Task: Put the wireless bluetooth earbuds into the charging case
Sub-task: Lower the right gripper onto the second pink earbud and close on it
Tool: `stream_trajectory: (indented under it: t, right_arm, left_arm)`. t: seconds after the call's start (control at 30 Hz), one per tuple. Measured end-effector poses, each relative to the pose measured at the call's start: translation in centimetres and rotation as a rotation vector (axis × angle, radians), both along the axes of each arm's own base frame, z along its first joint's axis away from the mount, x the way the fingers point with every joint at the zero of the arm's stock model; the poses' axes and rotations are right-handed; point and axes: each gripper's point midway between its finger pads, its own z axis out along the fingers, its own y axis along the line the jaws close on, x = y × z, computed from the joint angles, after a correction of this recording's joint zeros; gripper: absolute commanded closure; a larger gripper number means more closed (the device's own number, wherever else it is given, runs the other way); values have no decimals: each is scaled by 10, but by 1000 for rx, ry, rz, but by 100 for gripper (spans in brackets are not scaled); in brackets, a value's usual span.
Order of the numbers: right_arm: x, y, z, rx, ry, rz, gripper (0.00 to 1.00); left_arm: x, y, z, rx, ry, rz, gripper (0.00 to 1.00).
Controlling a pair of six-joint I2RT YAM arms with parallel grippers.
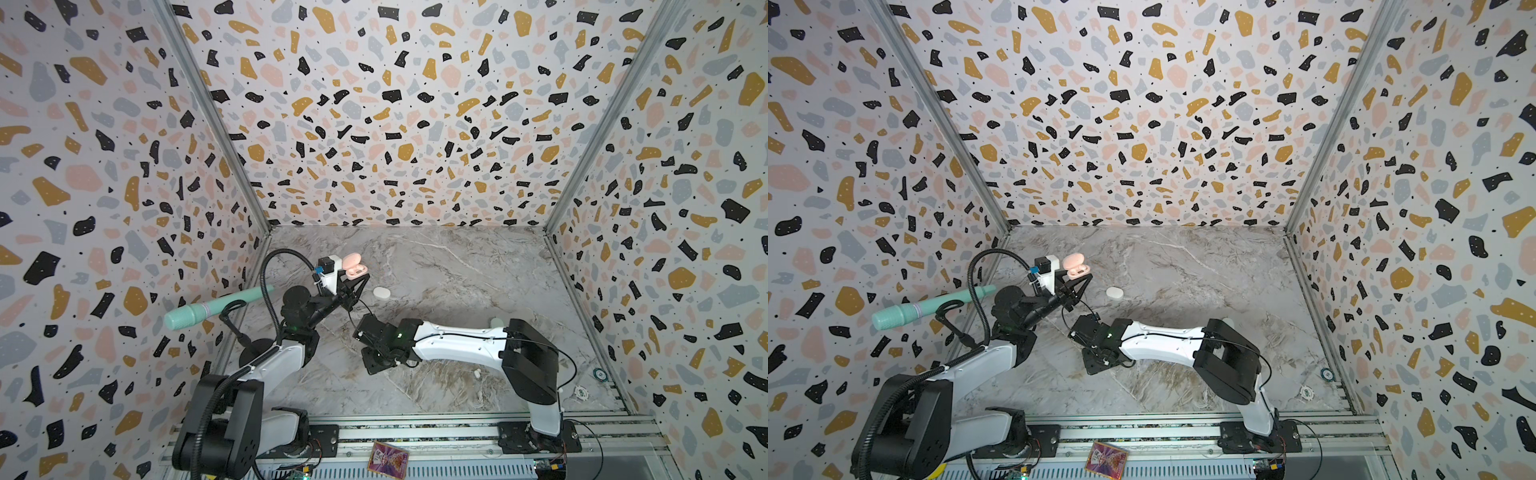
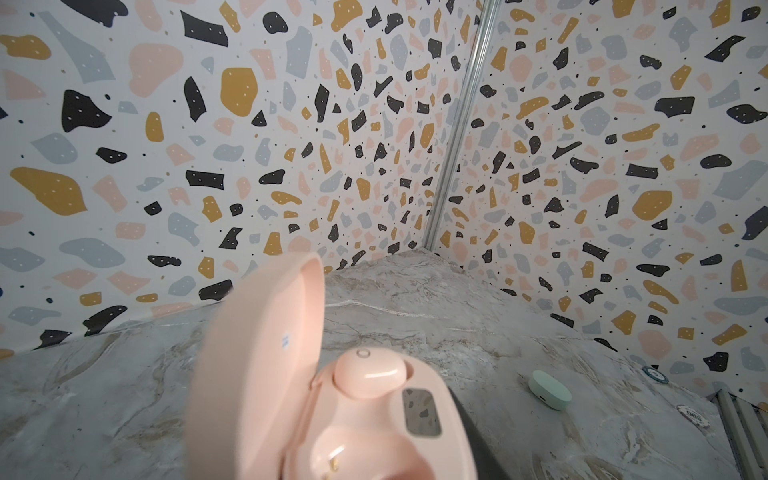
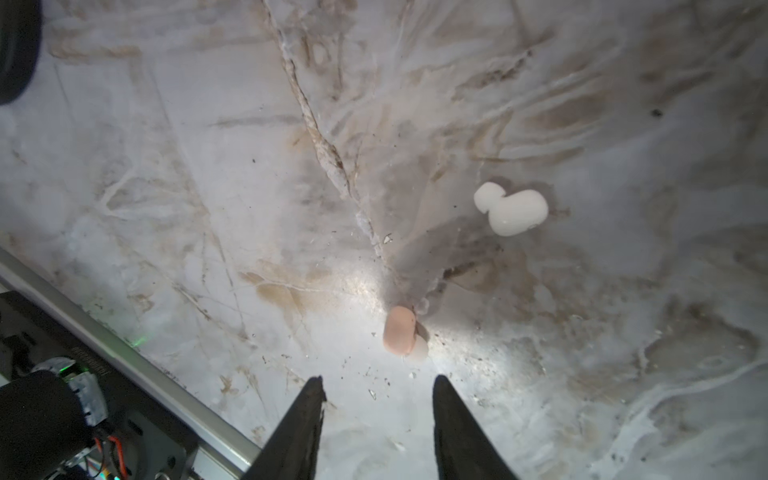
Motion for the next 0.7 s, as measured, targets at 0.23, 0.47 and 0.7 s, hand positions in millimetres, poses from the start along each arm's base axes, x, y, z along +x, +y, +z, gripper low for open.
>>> stream_trajectory:
  t: [0.23,0.47,0.7]
  right_arm:
    - [6,11,-10,-63,-5,13,66]
    - [8,10,-18,-114,-13,32,70]
    - [7,4,-23,-153,-9,35,72]
  left_arm:
    - [2,4,4,-20,-7,-2,70]
    - [3,4,6,-34,-6,-7,70]
    - [2,2,6,-44,3,-22,70]
